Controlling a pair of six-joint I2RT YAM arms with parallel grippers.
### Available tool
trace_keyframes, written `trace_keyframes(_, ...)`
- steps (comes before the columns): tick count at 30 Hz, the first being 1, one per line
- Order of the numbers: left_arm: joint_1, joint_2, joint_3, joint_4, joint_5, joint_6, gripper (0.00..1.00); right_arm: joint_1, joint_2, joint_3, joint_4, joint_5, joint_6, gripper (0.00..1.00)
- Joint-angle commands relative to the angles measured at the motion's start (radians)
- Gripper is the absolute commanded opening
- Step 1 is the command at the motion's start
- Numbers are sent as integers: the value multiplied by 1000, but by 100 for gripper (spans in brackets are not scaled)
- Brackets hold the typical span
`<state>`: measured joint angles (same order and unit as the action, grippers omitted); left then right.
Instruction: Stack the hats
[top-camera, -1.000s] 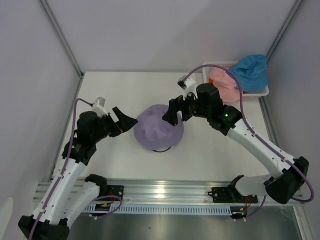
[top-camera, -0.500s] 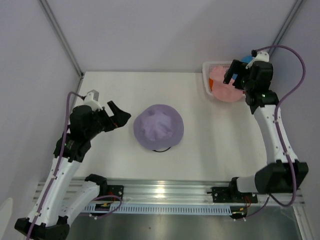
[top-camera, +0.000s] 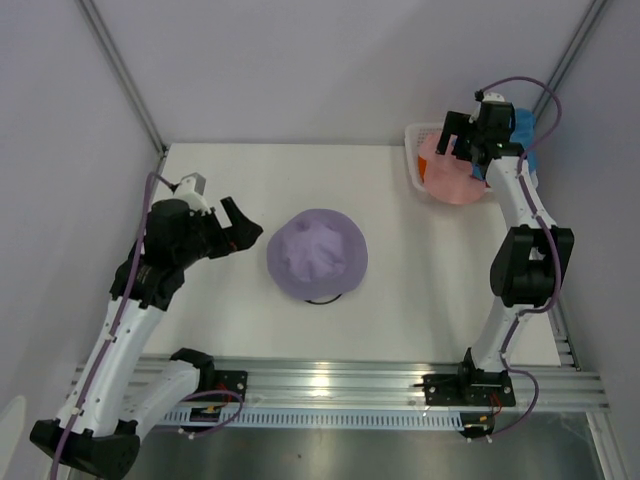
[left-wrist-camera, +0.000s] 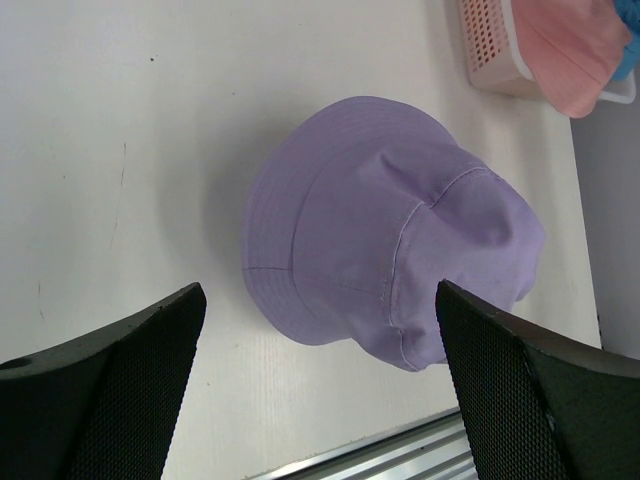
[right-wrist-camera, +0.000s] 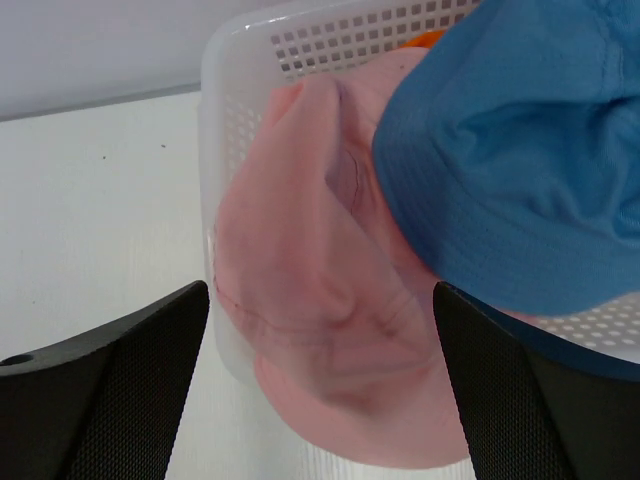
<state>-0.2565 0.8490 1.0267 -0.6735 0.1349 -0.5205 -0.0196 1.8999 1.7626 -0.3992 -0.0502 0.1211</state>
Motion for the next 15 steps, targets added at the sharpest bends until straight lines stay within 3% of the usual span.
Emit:
trace_keyframes(1, 8, 8, 47, 5, -7, 33, 99, 6, 68, 105, -27, 1, -54, 96)
trace_keyframes(11, 8, 65, 72, 2, 6, 48, 100, 47, 117, 135, -132, 72, -103, 93)
trace_keyframes(14, 8, 68, 75, 3, 14, 48, 99, 50, 90, 74, -73, 62, -97, 82)
trace_keyframes(15, 8, 67, 75, 0, 14, 48, 100, 50, 93, 75, -70, 62, -94, 66)
